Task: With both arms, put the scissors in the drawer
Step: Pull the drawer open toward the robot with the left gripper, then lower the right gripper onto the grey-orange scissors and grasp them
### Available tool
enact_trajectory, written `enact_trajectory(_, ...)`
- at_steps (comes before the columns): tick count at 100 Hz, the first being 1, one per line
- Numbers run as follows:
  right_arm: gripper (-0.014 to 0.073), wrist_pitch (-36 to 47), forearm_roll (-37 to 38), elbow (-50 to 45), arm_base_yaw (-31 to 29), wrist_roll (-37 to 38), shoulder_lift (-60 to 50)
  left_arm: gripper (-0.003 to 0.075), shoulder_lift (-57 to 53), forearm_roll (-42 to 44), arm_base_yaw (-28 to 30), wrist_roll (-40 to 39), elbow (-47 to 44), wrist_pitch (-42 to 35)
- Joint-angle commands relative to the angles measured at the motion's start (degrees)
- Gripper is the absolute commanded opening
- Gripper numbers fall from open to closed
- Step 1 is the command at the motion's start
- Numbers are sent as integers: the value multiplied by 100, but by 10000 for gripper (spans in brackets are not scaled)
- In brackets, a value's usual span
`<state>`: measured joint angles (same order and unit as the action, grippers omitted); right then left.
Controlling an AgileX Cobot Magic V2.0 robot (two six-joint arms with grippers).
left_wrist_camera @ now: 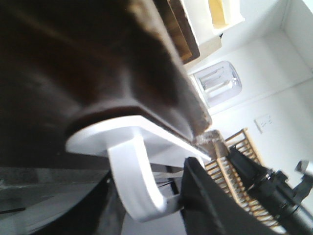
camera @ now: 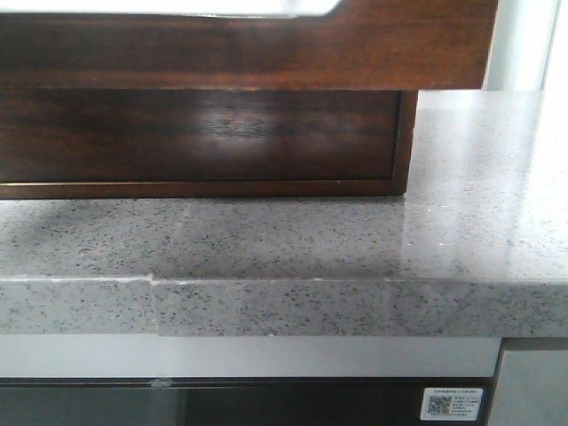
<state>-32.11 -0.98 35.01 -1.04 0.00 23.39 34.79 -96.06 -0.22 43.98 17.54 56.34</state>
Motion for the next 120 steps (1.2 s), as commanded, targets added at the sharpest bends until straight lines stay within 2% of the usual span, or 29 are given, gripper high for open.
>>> enact_trajectory(1,430,334,6,209,-32,0,95,283,-72,128,-12,551,229,436)
enact_trajectory(6,430,308,6,209,-32,0,95,393,-72,158,-12,551,229,421)
enact_trajectory(11,430,308,6,209,-32,0,95,471,-72,213,-12,551,229,410)
enact_trajectory(17,430,308,17,209,-32,0,95,511,-72,366,-12,551,242,388)
enact_trajectory(32,430,185,98,233,-32,0,119,512,-72,1354,-4,236,565,364)
enact_trajectory(44,430,-215,294,465,-32,0,304,512,-251,2695,-4,-598,962,272)
enact_trajectory(56,430,-770,523,855,-32,0,666,512,-665,4426,-4,-1567,1421,160)
enact_trajectory(66,430,-1153,834,1166,-32,404,1121,512,-985,5747,-15,-2271,1786,103)
enact_trajectory(73,430,-1384,1115,1320,-32,614,1503,512,-1047,6461,-94,-2477,2020,66)
enact_trajectory(84,430,-1640,1154,1509,-91,693,2139,511,-1047,7422,-317,-2674,2306,-89)
enact_trajectory(96,428,-1642,1125,1696,-387,737,2785,511,-1047,8056,-571,-2916,2447,-443)
enact_trajectory(109,382,-1676,855,1951,-1162,620,3480,511,-1050,8057,-767,-2916,2447,-902)
enact_trajectory(120,349,-1767,-82,2243,-1859,-330,4134,511,-1050,8068,-839,-2903,2447,-1080)
